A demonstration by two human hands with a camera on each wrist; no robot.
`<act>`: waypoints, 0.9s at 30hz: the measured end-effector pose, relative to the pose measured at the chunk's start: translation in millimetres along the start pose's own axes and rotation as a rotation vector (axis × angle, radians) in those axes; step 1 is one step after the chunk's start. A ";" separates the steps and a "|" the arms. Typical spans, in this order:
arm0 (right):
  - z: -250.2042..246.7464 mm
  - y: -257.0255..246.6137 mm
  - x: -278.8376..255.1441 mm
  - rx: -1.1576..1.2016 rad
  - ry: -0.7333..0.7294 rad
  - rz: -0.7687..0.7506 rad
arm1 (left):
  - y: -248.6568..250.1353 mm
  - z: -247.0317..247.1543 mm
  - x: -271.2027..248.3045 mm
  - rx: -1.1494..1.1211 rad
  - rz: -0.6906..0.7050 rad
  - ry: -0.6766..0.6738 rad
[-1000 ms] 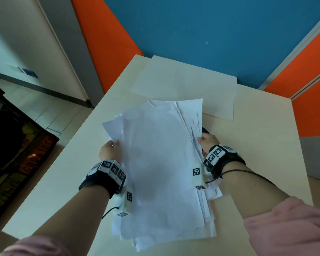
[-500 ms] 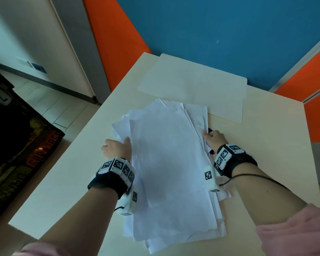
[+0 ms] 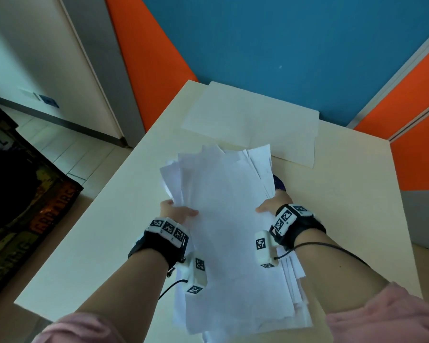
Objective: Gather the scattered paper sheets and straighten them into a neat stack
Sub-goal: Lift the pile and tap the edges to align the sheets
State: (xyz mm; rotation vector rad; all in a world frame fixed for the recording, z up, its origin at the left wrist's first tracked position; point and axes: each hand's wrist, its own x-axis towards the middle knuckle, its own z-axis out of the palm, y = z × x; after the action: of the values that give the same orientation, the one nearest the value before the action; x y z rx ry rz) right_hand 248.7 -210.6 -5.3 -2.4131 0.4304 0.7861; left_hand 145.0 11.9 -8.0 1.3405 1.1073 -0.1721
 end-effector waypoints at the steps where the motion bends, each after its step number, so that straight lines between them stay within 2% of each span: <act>1: -3.9 4.7 -2.0 0.037 -0.028 0.002 | -3.3 -1.2 -1.6 -0.013 0.004 -0.034; 7: -26.2 37.8 -23.3 0.406 -0.133 -0.089 | 5.2 -7.6 -13.5 -0.163 0.197 -0.290; 10: -44.8 52.1 -26.4 0.467 -0.238 -0.043 | 33.7 -12.7 -24.4 -0.138 0.281 -0.443; 12: -58.3 52.6 -36.7 0.451 -0.256 -0.025 | 54.5 -13.9 -36.6 -0.124 0.327 -0.525; 15: -79.6 37.0 -56.3 0.530 -0.127 -0.153 | 83.7 -10.0 -53.4 -0.143 0.403 -0.549; 19: -106.7 -0.7 -84.0 0.755 0.214 -0.353 | 121.0 1.9 -76.3 -0.230 0.584 -0.498; 21: -120.5 -18.0 -105.1 0.808 0.318 -0.462 | 138.5 6.9 -93.3 -0.281 0.676 -0.492; 25: -137.2 -26.8 -131.6 0.910 0.394 -0.538 | 158.9 9.6 -112.3 -0.291 0.750 -0.462; 27: -134.1 -20.7 -138.9 0.862 0.350 -0.528 | 158.5 7.7 -112.5 -0.144 0.735 -0.465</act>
State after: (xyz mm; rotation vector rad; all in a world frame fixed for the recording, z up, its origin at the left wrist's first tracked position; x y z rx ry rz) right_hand 208.9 -257.1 179.0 -1.6951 0.1785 -0.0775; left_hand 197.0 -0.8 179.0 1.4012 0.1984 0.1340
